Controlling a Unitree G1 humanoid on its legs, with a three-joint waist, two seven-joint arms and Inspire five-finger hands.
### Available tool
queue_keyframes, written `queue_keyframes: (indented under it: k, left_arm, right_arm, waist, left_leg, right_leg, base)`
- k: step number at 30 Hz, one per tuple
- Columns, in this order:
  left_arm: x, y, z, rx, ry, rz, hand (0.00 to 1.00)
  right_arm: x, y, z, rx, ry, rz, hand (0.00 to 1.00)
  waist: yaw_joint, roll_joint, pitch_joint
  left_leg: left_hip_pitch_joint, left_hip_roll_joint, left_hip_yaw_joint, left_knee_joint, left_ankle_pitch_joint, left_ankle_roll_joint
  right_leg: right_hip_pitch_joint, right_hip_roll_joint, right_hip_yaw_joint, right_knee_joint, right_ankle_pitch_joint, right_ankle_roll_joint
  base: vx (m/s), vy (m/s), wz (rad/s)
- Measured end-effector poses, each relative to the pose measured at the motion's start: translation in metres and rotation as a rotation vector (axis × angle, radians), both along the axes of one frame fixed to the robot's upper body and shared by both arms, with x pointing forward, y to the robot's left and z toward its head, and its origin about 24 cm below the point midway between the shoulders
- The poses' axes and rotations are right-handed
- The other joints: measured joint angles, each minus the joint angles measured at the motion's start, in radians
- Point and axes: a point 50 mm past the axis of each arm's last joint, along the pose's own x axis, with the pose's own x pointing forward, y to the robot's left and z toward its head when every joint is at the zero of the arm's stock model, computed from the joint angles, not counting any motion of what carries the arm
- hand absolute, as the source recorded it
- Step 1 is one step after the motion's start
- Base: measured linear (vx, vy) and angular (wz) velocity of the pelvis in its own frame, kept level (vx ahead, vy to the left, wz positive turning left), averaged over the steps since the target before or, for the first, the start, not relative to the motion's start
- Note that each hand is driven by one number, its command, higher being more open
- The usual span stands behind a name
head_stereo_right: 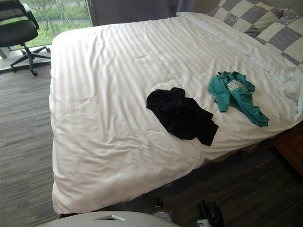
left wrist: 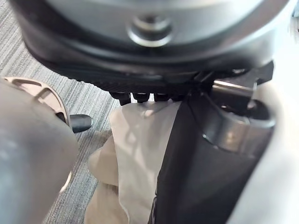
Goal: Tidy up the quilt and then pick up the clothes from the bed and put them into the laundry hamper
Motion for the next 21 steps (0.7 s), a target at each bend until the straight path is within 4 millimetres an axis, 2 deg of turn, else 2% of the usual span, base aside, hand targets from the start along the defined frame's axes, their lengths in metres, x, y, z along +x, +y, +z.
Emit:
queue_keyframes:
  k: [2,3,4,5,7,8,9,10,11,12,13,14,16,17,18,19,20,21]
  left_arm:
    - [-0.003,-0.005,-0.001,-0.011,0.009,-0.012,1.00]
    - [-0.003,-0.007,-0.001,-0.015,0.010,-0.020,1.00]
    - [-0.003,-0.010,-0.002,-0.022,0.009,-0.016,1.00]
    - [-0.005,-0.013,-0.002,-0.025,0.010,-0.008,1.00]
    - [-0.012,-0.015,-0.003,-0.022,0.024,-0.021,1.00]
    - [-0.014,-0.015,-0.003,-0.020,0.029,-0.041,1.00]
    - [-0.014,-0.016,-0.003,-0.021,0.034,-0.055,1.00]
    - [-0.012,-0.010,-0.002,-0.006,0.035,-0.092,1.00]
    - [-0.001,-0.002,0.000,0.020,0.018,-0.175,1.00]
    - [0.006,0.004,0.002,0.040,0.005,-0.219,1.00]
    - [0.012,0.014,0.005,0.068,0.000,-0.258,1.00]
    - [0.014,0.018,0.005,0.086,0.011,-0.300,1.00]
    - [0.014,0.014,0.004,0.086,0.034,-0.365,1.00]
    - [0.012,0.009,0.001,0.082,0.069,-0.389,1.00]
    - [0.012,0.009,0.001,0.083,0.073,-0.389,1.00]
    - [0.009,0.010,0.000,0.085,0.083,-0.391,1.00]
    - [0.004,0.012,0.000,0.089,0.099,-0.393,1.00]
    - [0.001,0.015,0.001,0.094,0.108,-0.395,1.00]
  right_arm:
    - [0.009,0.009,-0.001,-0.013,0.021,0.130,1.00]
    - [0.013,0.014,-0.003,-0.018,0.041,0.203,1.00]
    - [0.019,0.016,-0.004,-0.022,0.057,0.270,1.00]
    - [0.022,0.018,-0.005,-0.030,0.075,0.332,1.00]
    - [0.022,0.020,-0.006,-0.052,0.117,0.434,1.00]
    - [0.021,0.020,-0.006,-0.064,0.131,0.458,1.00]
    - [0.021,0.018,-0.006,-0.084,0.142,0.484,1.00]
    - [0.024,0.020,-0.005,-0.111,0.152,0.555,1.00]
    - [0.029,0.022,-0.003,-0.139,0.149,0.612,1.00]
    - [0.031,0.026,-0.004,-0.140,0.150,0.635,1.00]
    - [0.034,0.034,-0.005,-0.142,0.155,0.681,1.00]
    - [0.037,0.035,-0.004,-0.154,0.156,0.704,1.00]
    - [0.034,0.030,-0.005,-0.164,0.179,0.710,1.00]
    - [0.030,0.022,-0.006,-0.184,0.218,0.742,1.00]
    - [0.030,0.020,-0.006,-0.196,0.232,0.765,1.00]
    - [0.029,0.016,-0.005,-0.213,0.243,0.781,1.00]
    - [0.028,0.014,-0.006,-0.217,0.257,0.786,1.00]
    - [0.025,0.015,-0.007,-0.214,0.271,0.796,1.00]
  waist:
    - [0.004,0.020,0.008]
    - [0.016,0.033,0.017]
    - [0.039,0.046,0.025]
    - [0.053,0.055,0.032]
    - [0.050,0.065,0.038]
    - [0.052,0.063,0.041]
    - [0.053,0.058,0.041]
    - [0.047,0.043,0.042]
    - [0.047,0.022,0.048]
    - [0.056,-0.009,0.065]
    - [0.080,-0.061,0.100]
    - [0.079,-0.076,0.113]
    - [0.074,-0.053,0.122]
    - [0.074,-0.022,0.126]
    - [0.075,-0.012,0.130]
    - [0.066,0.008,0.139]
    - [0.052,0.013,0.134]
    - [0.052,0.003,0.131]
  left_leg:
    - [-0.023,0.038,-0.040,0.133,-0.058,0.021]
    - [-0.062,0.068,-0.153,0.249,-0.095,0.044]
    - [-0.105,0.085,-0.305,0.377,-0.133,0.038]
    - [-0.134,0.088,-0.419,0.477,-0.159,0.022]
    - [-0.163,0.078,-0.583,0.623,-0.187,-0.008]
    - [-0.156,0.057,-0.638,0.629,-0.225,-0.013]
    - [-0.143,0.046,-0.645,0.607,-0.249,-0.009]
    - [-0.115,0.018,-0.628,0.516,-0.296,0.012]
    - [-0.090,-0.011,-0.568,0.395,-0.332,0.042]
    - [-0.077,-0.041,-0.531,0.342,-0.327,0.063]
    - [-0.047,-0.095,-0.459,0.266,-0.274,0.086]
    - [-0.023,-0.125,-0.402,0.203,-0.233,0.111]
    - [0.001,-0.125,-0.337,0.168,-0.212,0.123]
    - [0.014,-0.100,-0.280,0.165,-0.206,0.127]
    - [0.015,-0.091,-0.258,0.165,-0.203,0.126]
    - [0.016,-0.067,-0.232,0.164,-0.194,0.123]
    - [0.020,-0.058,-0.213,0.148,-0.175,0.119]
    - [0.035,-0.070,-0.203,0.135,-0.161,0.114]
  right_leg:
    - [-0.002,0.012,0.038,0.013,-0.009,-0.006]
    - [-0.013,0.021,0.064,0.037,-0.014,-0.009]
    - [-0.041,0.031,0.106,0.070,-0.019,-0.012]
    - [-0.058,0.045,0.140,0.093,-0.019,-0.012]
    - [-0.072,0.070,0.187,0.119,-0.020,-0.004]
    - [-0.078,0.083,0.208,0.120,-0.015,0.003]
    - [-0.088,0.086,0.218,0.117,-0.014,0.004]
    - [-0.122,0.078,0.230,0.100,-0.005,0.011]
    - [-0.171,0.052,0.196,0.088,0.002,0.003]
    - [-0.190,0.024,0.175,0.082,0.007,-0.006]
    - [-0.208,-0.033,0.123,0.060,-0.013,-0.038]
    - [-0.218,-0.078,0.018,0.048,-0.055,-0.075]
    - [-0.214,-0.096,-0.121,0.085,-0.067,-0.070]
    - [-0.205,-0.088,-0.202,0.171,-0.074,-0.082]
    - [-0.221,-0.090,-0.225,0.203,-0.082,-0.095]
    - [-0.239,-0.098,-0.249,0.332,-0.091,-0.109]
    - [-0.231,-0.110,-0.250,0.458,-0.104,-0.127]
    - [-0.203,-0.113,-0.241,0.508,-0.106,-0.135]
  base:
    - [-0.15,-0.069,-0.50]
    - [-0.18,-0.045,-0.76]
    - [-0.25,0.029,-1.10]
    - [-0.23,0.104,-1.09]
    - [-0.21,0.211,-0.98]
    - [-0.22,0.257,-0.95]
    - [-0.24,0.284,-0.96]
    - [-0.26,0.259,-0.86]
    - [-0.27,0.242,-0.87]
    - [-0.30,0.186,-1.17]
    - [-0.32,0.135,-1.38]
    - [-0.38,0.132,-1.46]
    - [-0.28,0.097,-1.08]
    - [-0.18,0.076,-1.03]
    - [-0.19,0.069,-0.99]
    - [-0.10,0.010,-0.54]
    - [-0.04,-0.031,-0.43]
    - [0.02,-0.043,-0.39]
